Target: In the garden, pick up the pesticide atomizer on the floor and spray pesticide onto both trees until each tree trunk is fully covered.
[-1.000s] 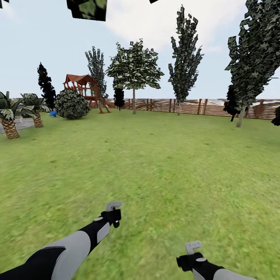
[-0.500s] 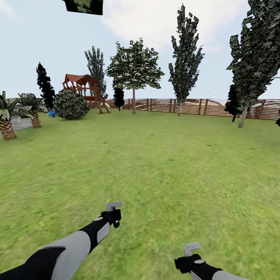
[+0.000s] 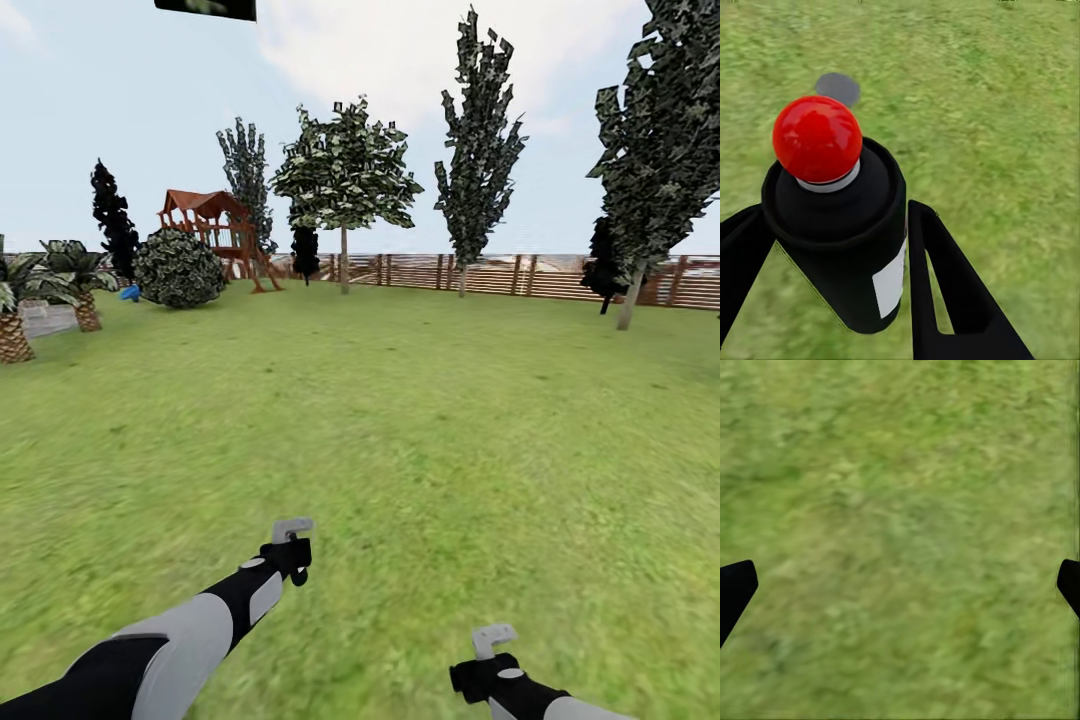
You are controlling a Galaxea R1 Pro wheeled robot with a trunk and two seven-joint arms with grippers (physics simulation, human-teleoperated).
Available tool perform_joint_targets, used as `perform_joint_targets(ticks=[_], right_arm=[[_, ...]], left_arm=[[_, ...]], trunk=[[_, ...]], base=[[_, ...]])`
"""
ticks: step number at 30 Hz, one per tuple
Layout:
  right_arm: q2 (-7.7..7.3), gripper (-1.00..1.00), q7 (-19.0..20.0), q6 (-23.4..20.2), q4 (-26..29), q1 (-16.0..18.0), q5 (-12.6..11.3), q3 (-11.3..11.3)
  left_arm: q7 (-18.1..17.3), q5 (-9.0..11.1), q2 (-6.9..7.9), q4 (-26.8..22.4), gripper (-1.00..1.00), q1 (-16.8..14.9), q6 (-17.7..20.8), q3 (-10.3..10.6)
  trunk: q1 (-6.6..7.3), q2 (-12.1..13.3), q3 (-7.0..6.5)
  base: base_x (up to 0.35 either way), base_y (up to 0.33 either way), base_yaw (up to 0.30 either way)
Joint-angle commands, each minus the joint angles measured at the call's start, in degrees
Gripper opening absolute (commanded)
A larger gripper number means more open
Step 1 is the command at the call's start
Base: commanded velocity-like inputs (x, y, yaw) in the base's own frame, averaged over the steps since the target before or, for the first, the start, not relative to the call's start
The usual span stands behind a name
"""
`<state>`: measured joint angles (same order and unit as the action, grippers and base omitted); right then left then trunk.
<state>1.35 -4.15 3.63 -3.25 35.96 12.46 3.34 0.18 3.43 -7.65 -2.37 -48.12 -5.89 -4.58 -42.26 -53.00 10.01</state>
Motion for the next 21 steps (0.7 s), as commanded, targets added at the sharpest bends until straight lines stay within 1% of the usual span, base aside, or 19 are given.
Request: perform_joint_targets(ticks=[1, 7, 13, 21], right_arm=[[0.02, 1.0, -0.2, 0.0, 0.0, 0.0, 0.0, 0.0], [0.05, 1.0, -0.6, 0.1, 0.0, 0.0, 0.0, 0.0], [0.06, 1.0, -0.6, 0.1, 0.0, 0.0, 0.0, 0.0], [0.06, 1.0, -0.6, 0.1, 0.0, -0.1, 0.0, 0.0]], left_arm=[[0.0, 0.0, 0.0, 0.0, -1.0, 0.0, 0.0, 0.0], [0.0, 0.0, 0.0, 0.0, -1.0, 0.0, 0.0, 0.0], [0.0, 0.0, 0.0, 0.0, -1.0, 0.0, 0.0, 0.0], [0.0, 0.0, 0.0, 0.0, -1.0, 0.0, 0.0, 0.0]], trunk=[[0.0, 0.0, 0.0], [0.0, 0.0, 0.0], [0.0, 0.0, -0.16], [0.0, 0.0, -0.19]], base=[[0.35, 0.0, 0.0], [0.35, 0.0, 0.003], [0.35, 0.0, 0.167], [0.35, 0.0, 0.022]])
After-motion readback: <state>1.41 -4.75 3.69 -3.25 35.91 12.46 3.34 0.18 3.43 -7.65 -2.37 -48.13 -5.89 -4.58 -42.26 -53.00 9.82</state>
